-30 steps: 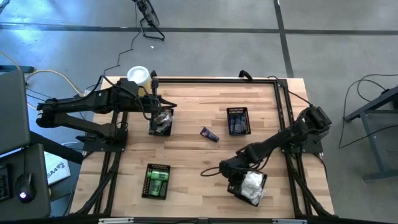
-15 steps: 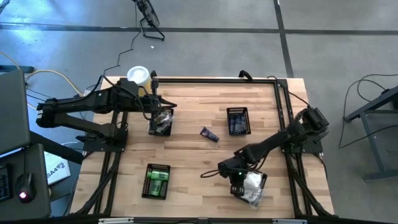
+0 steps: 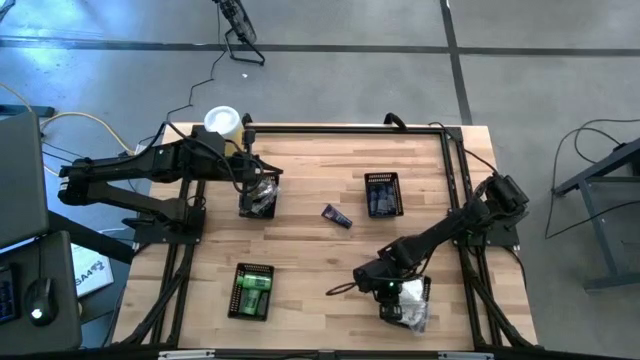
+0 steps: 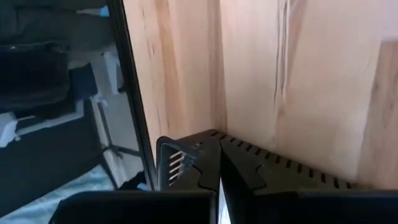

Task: Pick & Place Travel size toiletries
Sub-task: Adjust the bottom right black basket

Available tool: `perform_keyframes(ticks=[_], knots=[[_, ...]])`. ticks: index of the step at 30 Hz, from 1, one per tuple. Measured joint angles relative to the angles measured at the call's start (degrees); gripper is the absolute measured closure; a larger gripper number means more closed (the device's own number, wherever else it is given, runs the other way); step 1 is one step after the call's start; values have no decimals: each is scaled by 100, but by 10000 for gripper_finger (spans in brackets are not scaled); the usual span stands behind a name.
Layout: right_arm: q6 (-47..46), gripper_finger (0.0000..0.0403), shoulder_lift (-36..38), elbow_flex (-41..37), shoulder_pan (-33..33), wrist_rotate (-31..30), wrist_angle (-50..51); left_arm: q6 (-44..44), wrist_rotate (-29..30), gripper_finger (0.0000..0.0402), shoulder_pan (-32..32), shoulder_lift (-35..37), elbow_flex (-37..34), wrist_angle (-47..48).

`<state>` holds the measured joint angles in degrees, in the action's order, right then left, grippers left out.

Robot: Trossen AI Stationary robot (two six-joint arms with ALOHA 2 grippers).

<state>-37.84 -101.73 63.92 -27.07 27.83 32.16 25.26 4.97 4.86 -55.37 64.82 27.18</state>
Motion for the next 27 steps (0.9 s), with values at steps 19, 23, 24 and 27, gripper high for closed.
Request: perform_keyframes(ticks=[19, 23, 24, 27], knots=[[-1191, 401, 1477, 7, -4, -2045, 1007, -2, 0, 401, 0, 0, 0, -4], [-1624, 401, 1537, 2, -304, -2184, 1539, -3, 0, 401, 0, 0, 0, -5], [-1757, 401, 1536, 2, -405, -2225, 1623, -2, 0, 401, 0, 0, 0, -5], [-2204, 401, 1532, 0, -688, -2303, 1862, -5, 0, 401, 0, 0, 0, -7]])
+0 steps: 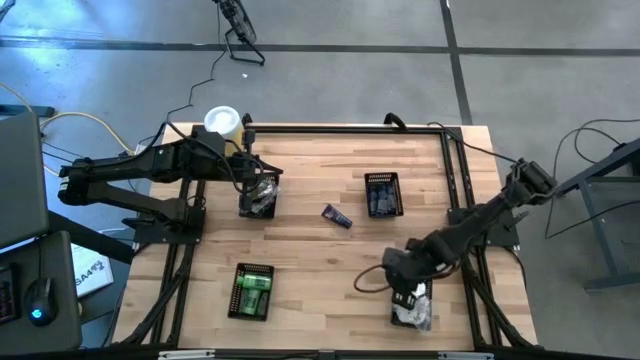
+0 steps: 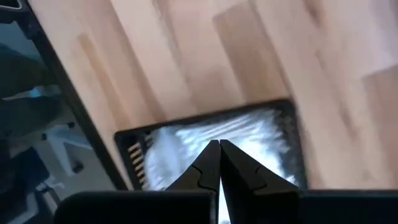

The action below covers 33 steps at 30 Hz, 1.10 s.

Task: Pick & Place Travel size toiletries
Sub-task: Adjust the bottom right black basket

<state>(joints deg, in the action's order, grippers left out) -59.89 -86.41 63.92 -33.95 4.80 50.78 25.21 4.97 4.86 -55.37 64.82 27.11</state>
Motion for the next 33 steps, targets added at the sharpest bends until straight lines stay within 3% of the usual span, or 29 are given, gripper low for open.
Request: perform_keyframes(ticks=[10, 19, 23, 33], knots=[[-1664, 401, 59, 0, -888, -258, 356, 2, 0, 401, 0, 0, 0, -1], [-3683, 401, 623, -177, -1830, -738, 1168, 2, 0, 401, 0, 0, 0, -2], [-4412, 401, 640, -718, -2126, -396, 869, 1, 0, 401, 0, 0, 0, -4], [-5416, 401, 643, -1571, -2396, -603, -34, 2, 0, 401, 0, 0, 0, -7]])
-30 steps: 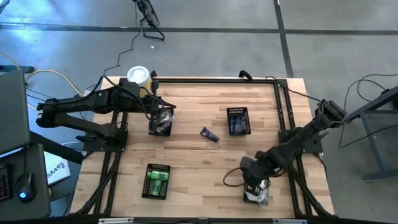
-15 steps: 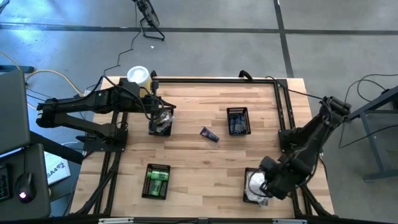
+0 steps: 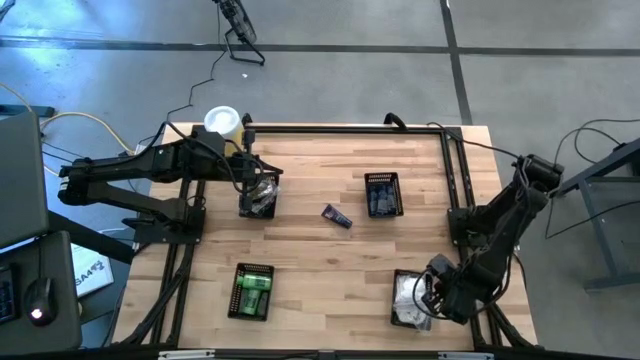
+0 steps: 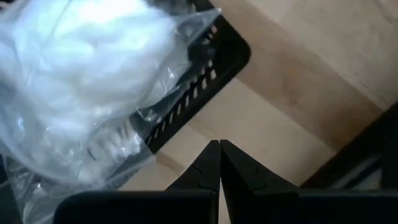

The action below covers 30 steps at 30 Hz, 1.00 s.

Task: Pick & Place Travel size toiletries
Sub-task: Adjust the bottom right black basket

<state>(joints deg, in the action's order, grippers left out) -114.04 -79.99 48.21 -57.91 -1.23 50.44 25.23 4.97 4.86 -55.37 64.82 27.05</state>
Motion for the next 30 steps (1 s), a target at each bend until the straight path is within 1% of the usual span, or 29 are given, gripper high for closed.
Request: perform_keyframes(ticks=[6, 11, 16, 27, 30], knots=[[-26, 401, 0, -188, 44, -138, -274, 1, 0, 401, 0, 0, 0, 2], [-6, 401, 0, -188, 66, -473, -256, 1, 0, 401, 0, 0, 0, 4], [14, 401, 0, -188, 68, -530, -280, 1, 0, 401, 0, 0, 0, 7], [49, 401, 0, -188, 70, -1095, -344, 1, 2, 401, 0, 0, 0, 8], [76, 401, 0, -188, 70, -1082, -348, 1, 1, 401, 0, 0, 0, 7]])
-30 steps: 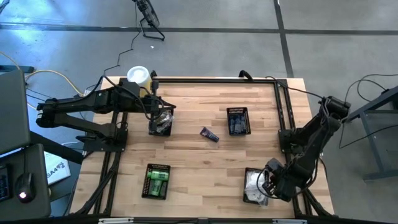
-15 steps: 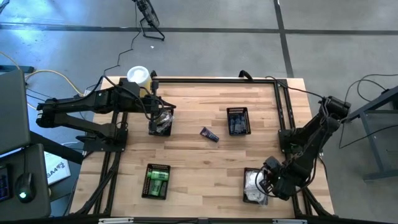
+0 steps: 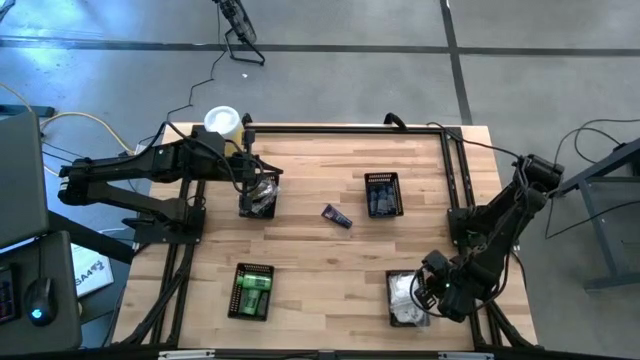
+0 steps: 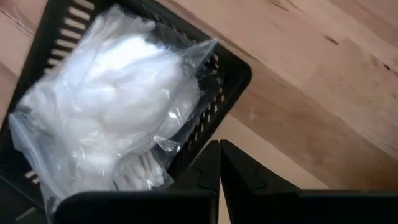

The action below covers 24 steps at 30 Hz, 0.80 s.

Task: Pick & Place Travel size toiletries
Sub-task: Adjust the bottom right black basket, then put the blue shave cream into the top right black basket

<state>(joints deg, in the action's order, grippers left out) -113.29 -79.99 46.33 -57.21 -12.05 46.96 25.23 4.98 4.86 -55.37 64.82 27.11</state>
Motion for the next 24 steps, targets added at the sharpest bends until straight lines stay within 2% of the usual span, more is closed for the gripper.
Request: perform_keyframes(ticks=[2, 7, 9, 12, 18, 24], knots=[[43, 401, 0, 0, 33, 177, 4, 0, 1, 401, 0, 0, 0, 0], [-86, 401, 2, 4, 101, 1209, 421, 0, 0, 401, 0, 0, 0, 2], [-90, 401, 72, 48, 96, 1243, 485, 0, 1, 401, 0, 0, 0, 2], [-92, 401, 350, 232, 96, 1037, 693, 0, 0, 401, 0, 0, 0, 4], [-97, 401, 907, 865, 110, 515, 1748, 43, 1, 401, 0, 0, 0, 4], [88, 401, 1407, 1240, 111, -432, 2107, 44, 1, 401, 0, 0, 0, 2]])
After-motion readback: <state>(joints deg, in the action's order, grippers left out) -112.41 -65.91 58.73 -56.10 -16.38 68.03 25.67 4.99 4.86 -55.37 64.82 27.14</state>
